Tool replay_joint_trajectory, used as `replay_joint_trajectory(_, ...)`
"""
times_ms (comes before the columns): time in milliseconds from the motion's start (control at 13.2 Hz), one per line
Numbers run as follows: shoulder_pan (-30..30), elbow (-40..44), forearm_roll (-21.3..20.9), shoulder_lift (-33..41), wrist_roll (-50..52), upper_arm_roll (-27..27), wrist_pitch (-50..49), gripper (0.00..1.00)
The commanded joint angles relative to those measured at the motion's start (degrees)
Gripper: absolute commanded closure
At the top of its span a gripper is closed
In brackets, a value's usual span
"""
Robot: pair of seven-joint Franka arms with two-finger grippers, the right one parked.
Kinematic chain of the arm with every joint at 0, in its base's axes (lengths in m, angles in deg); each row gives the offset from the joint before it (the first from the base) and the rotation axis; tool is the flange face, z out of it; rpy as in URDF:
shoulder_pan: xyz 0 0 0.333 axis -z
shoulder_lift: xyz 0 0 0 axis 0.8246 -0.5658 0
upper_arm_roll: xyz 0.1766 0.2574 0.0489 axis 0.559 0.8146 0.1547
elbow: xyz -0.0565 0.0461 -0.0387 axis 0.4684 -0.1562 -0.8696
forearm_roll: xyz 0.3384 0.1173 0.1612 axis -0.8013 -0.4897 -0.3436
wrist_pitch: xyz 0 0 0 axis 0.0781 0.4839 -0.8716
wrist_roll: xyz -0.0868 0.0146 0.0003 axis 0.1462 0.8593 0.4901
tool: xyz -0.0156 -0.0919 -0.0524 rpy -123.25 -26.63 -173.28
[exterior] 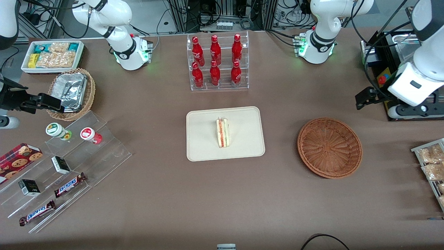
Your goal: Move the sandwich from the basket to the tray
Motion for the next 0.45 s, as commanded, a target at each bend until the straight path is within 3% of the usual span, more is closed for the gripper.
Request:
replay_joint_trajectory(0, -0.07, -1.04, 0.15, 1.32, -2.69, 1.01, -1.68, 0.00)
replay_joint_trajectory(379, -0.25, 3.97, -0.46, 2.11, -2.25, 2.59, -5.91, 0.00)
